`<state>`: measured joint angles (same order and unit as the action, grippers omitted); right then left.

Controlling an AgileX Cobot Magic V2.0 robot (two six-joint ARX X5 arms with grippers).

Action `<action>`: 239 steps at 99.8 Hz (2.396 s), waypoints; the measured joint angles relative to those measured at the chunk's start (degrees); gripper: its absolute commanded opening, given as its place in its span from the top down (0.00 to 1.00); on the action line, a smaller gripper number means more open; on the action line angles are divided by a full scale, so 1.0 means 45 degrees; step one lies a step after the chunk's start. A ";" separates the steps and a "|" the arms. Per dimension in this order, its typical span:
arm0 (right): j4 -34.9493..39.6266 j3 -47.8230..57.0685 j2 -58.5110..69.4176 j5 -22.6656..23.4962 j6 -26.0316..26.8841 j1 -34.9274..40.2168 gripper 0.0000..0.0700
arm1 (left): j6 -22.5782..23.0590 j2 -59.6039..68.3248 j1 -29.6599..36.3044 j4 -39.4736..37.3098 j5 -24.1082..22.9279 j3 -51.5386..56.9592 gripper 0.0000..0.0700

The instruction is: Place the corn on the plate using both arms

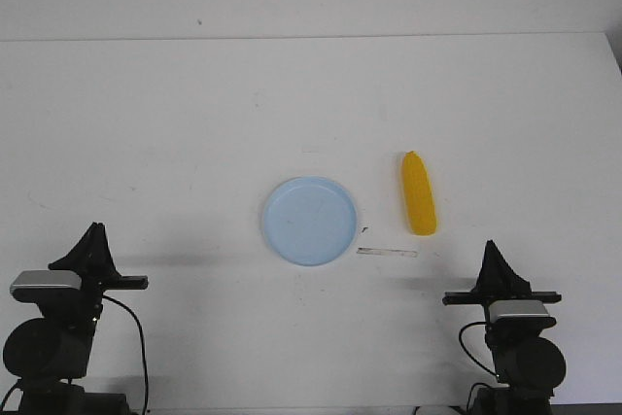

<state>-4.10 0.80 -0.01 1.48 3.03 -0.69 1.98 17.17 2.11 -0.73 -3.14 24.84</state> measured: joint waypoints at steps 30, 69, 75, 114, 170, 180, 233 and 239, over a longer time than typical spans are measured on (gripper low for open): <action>0.0000 0.0000 0.0000 0.0000 0.0000 0.0000 0.99 | 0.0000 0.0000 0.0000 0.0005 0.0000 0.0000 1.00; -0.1443 0.0665 0.0141 0.0539 -0.0180 0.0374 0.99 | 0.0000 0.0000 0.0000 0.0005 0.0000 0.0000 1.00; -0.1438 0.1248 0.0379 0.0549 -0.0457 0.0534 0.99 | 0.0000 0.0000 0.0000 0.0005 0.0000 0.0000 1.00; 0.0000 0.4600 0.4750 0.0107 -0.2618 0.1457 1.00 | 0.0000 0.0000 0.0000 0.0005 0.0000 0.0000 1.00; 0.3439 0.9636 1.3274 -0.0704 -0.0602 0.2720 0.99 | 0.0000 0.0000 0.0000 0.0000 0.0000 0.0000 1.00; 0.4872 1.0773 1.4610 -0.0670 0.0058 0.2725 0.99 | 0.0000 0.0000 0.0000 0.0005 0.0000 0.0000 1.00; 0.9272 1.5339 1.8389 0.0393 0.1928 0.2725 0.99 | 0.0000 0.0000 0.0000 0.0005 0.0000 0.0000 1.00; 0.9428 1.5339 1.8408 0.0355 0.2113 0.2725 0.99 | 0.0000 0.0000 0.0000 0.0005 0.0000 0.0000 1.00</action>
<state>38.33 69.82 82.83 3.07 12.53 11.57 1.98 17.17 2.11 -0.71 -3.14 24.84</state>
